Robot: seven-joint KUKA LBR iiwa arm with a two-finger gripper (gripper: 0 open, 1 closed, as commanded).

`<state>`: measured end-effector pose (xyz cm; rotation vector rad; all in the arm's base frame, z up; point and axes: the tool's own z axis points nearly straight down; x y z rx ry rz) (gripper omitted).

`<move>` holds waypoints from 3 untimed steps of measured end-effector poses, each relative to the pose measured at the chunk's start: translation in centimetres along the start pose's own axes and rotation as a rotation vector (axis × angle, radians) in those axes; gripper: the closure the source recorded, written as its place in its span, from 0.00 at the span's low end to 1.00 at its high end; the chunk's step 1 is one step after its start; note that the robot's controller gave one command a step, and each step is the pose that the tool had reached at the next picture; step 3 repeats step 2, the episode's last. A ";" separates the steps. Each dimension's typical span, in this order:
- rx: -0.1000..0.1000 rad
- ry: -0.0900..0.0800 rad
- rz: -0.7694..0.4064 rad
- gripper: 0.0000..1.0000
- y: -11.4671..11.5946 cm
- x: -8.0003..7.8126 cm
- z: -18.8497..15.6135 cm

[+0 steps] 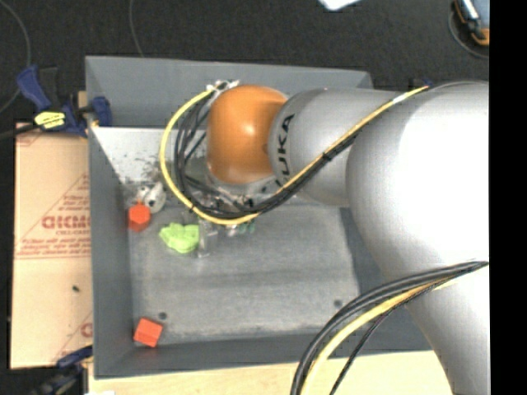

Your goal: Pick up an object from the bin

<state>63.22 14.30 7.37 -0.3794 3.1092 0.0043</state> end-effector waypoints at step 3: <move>0.000 0.001 0.000 1.00 0.0 0.0 -1.0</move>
Offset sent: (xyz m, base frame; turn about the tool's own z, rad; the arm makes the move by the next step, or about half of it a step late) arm 0.0002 0.0000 0.0570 0.0000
